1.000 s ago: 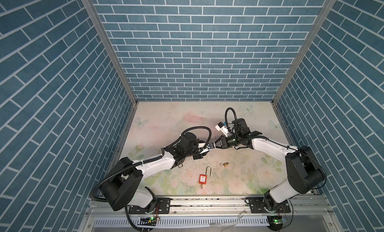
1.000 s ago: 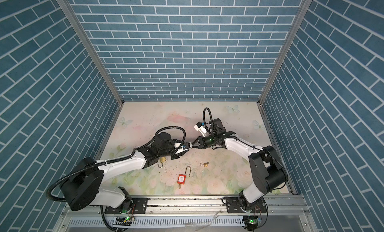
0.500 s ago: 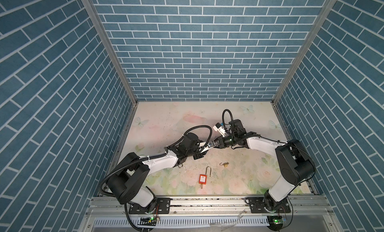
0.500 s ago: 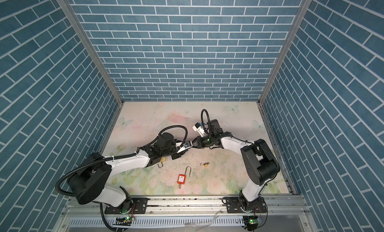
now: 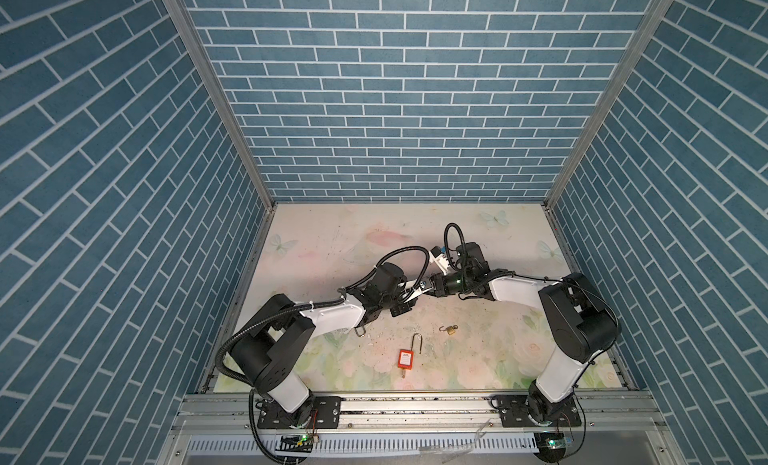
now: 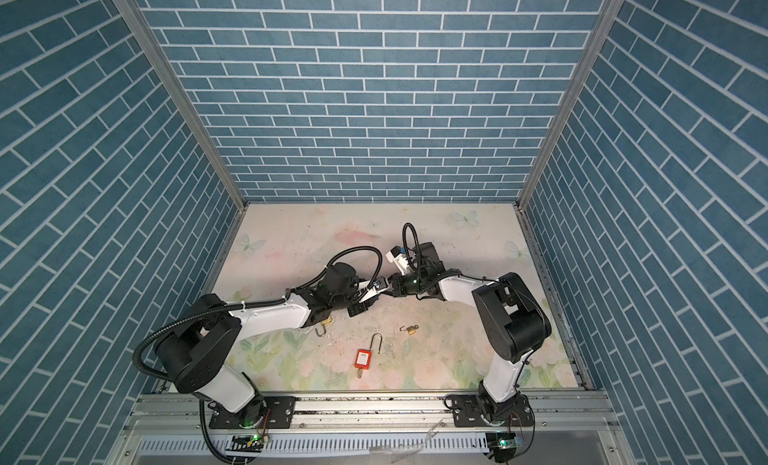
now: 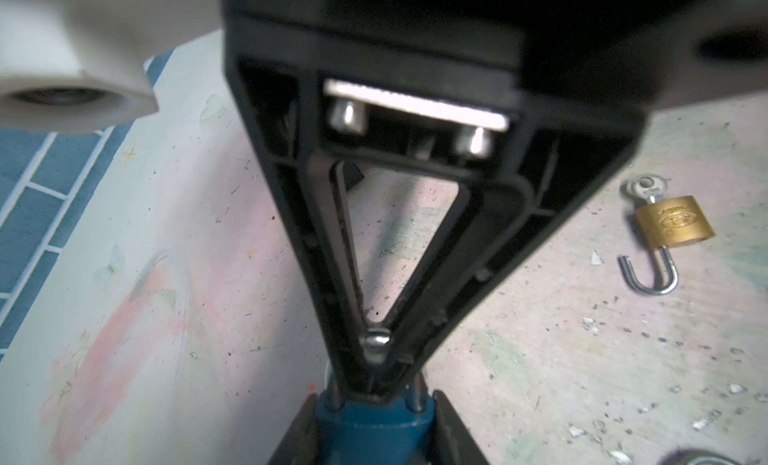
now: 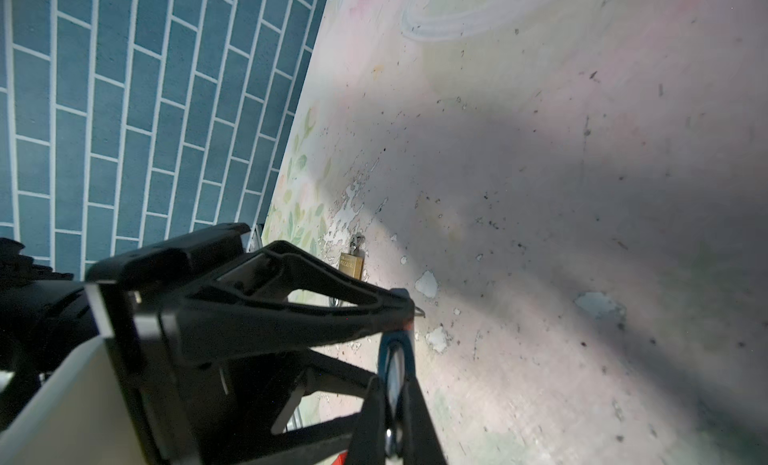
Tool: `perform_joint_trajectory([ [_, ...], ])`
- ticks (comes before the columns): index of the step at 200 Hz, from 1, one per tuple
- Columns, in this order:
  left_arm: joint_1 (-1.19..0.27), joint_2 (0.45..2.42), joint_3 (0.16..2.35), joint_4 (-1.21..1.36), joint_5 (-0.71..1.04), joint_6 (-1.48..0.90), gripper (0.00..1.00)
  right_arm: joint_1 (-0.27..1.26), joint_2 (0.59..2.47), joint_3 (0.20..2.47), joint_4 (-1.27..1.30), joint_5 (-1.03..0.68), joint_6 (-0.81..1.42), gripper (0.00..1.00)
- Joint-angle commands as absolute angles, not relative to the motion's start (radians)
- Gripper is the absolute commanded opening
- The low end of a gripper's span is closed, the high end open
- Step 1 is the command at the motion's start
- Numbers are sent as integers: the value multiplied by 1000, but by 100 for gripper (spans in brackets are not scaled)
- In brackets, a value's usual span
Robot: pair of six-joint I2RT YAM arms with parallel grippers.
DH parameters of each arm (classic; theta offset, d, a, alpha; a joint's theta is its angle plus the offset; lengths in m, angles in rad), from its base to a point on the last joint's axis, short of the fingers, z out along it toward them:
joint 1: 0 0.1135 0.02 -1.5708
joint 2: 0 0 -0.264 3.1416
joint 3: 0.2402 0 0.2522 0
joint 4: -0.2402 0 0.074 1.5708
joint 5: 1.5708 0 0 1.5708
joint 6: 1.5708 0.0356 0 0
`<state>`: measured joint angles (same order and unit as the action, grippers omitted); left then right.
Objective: Lock with the key
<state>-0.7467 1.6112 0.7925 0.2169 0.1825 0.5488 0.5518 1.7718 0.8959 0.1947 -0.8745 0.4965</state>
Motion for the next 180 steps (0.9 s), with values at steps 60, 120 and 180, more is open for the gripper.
perform_joint_trajectory([
  [60,-807,1538,883,888,289,531,0,570,1732,869,32,-924,493,0],
  [120,-806,1477,630,818,71,343,0,353,1396,1055,-238,-821,346,47],
  [180,-808,1402,597,869,-223,-314,0,360,1073,788,119,-559,428,57],
])
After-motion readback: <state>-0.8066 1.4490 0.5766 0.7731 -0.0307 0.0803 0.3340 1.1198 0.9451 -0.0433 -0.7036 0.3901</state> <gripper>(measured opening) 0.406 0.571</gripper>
